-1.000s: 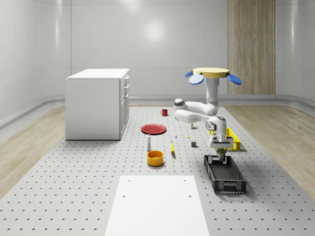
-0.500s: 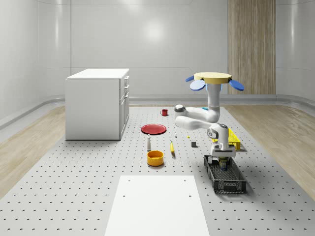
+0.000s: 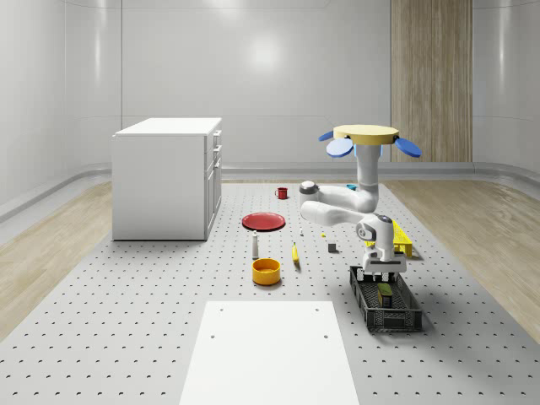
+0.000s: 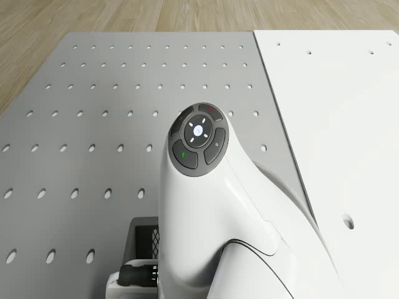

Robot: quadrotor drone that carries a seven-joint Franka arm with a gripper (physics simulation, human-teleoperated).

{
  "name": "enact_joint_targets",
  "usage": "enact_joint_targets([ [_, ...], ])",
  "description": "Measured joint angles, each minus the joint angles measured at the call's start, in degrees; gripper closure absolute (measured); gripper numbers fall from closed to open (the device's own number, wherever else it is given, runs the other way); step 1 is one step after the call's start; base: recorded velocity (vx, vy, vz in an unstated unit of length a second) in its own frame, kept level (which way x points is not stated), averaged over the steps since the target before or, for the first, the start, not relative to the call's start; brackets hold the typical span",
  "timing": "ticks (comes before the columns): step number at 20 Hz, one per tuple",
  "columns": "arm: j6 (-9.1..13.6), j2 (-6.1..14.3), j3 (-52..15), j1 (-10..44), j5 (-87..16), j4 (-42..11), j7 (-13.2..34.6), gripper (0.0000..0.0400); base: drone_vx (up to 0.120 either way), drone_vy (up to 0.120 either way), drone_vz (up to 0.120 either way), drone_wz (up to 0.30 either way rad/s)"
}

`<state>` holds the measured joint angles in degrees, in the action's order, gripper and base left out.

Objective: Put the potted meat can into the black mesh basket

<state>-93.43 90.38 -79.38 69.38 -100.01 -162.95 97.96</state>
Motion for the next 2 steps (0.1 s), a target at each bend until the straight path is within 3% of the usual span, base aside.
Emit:
enact_joint_targets([
  [2, -0.02, 0.01, 0.0, 0.0, 0.02, 0.0, -0.08, 0.0014, 0.0, 0.0, 0.0, 0.0],
])
